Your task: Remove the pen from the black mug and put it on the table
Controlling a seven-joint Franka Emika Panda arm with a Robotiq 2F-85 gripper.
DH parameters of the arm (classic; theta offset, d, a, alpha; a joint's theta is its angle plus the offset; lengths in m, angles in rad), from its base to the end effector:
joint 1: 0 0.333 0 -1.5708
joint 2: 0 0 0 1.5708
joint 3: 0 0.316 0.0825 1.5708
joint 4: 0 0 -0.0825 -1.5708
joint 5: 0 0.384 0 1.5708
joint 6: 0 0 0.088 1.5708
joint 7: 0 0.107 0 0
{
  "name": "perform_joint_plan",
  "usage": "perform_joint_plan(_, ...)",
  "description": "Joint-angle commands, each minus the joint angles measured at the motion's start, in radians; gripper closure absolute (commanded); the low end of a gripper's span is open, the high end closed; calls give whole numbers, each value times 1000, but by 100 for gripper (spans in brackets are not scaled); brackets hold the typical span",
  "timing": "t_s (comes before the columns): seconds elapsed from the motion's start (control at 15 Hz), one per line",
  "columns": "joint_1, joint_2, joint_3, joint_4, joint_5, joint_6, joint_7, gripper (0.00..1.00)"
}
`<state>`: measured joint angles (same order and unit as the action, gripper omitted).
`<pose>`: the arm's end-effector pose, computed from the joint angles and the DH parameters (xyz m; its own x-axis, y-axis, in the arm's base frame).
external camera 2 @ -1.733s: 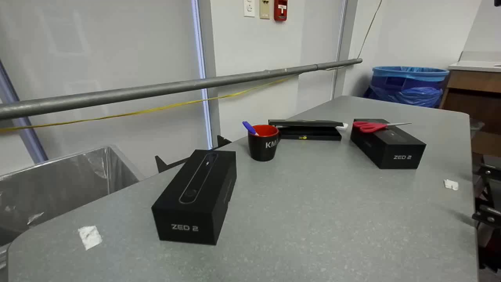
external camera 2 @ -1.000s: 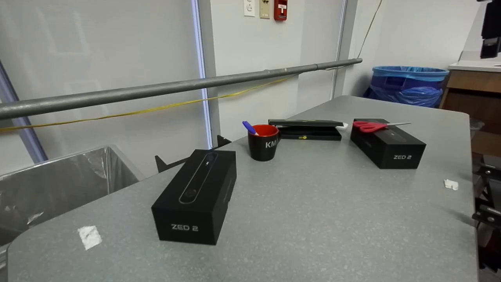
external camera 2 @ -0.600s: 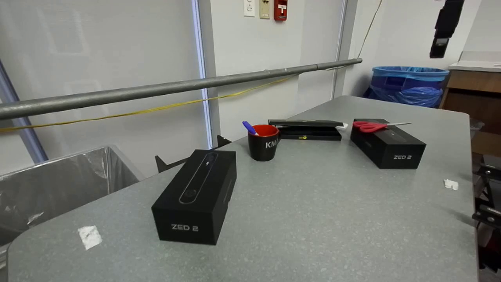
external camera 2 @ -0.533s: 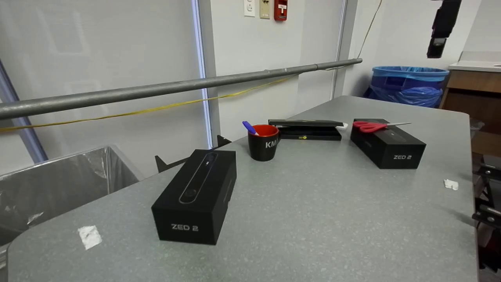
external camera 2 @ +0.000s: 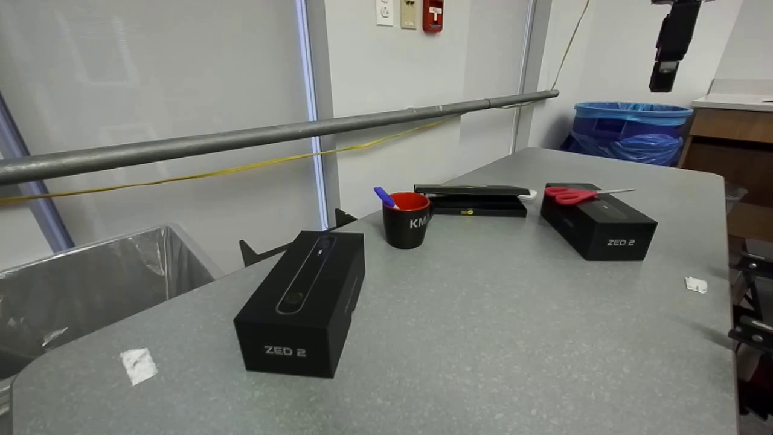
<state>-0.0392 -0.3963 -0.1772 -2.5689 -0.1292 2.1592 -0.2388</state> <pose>0.3943 -0.0908 0.3963 0.9937 0.1085 -0.0264 0.1093 -0.9935 0.0328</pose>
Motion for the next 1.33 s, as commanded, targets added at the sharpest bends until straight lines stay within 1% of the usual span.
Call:
perform_joint_plan(0.0,12,126,35,55,8,93,-12,0)
perform_joint_plan(0.07,23,166,43,70,12,127,-31,0)
perform_joint_plan(0.27,53,301,74,142,44,292,-61,0)
perform_joint_plan(0.4,75,367,96,205,84,338,-112,0)
perform_joint_plan(0.53,84,413,124,263,135,352,-182,0)
perform_joint_plan(0.8,73,469,181,359,288,298,-322,0)
perform_joint_plan(0.87,67,432,180,298,213,334,-242,0)
perform_joint_plan(1.0,66,451,192,325,246,331,-273,0)
perform_joint_plan(1.27,65,457,193,330,248,331,-278,0)
